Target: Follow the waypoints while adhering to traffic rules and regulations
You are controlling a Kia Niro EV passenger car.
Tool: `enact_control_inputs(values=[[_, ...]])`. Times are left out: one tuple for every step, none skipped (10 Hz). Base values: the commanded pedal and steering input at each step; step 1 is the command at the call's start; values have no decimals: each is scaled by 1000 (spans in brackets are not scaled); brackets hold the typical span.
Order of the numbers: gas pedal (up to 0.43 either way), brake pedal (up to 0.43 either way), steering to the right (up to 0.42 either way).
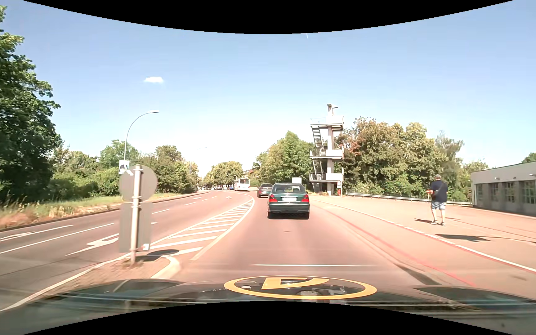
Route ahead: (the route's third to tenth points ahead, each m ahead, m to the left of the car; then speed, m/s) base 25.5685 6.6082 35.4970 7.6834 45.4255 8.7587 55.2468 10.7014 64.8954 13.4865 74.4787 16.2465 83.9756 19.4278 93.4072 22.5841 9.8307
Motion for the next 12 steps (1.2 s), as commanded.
enact_control_inputs(values=[[110,0,-16],[130,0,-16],[138,0,-16],[150,0,-16],[157,0,-16],[157,0,-15],[169,0,-15],[189,0,-15],[189,0,-15],[189,0,-15],[189,0,-15],[189,0,-15]])
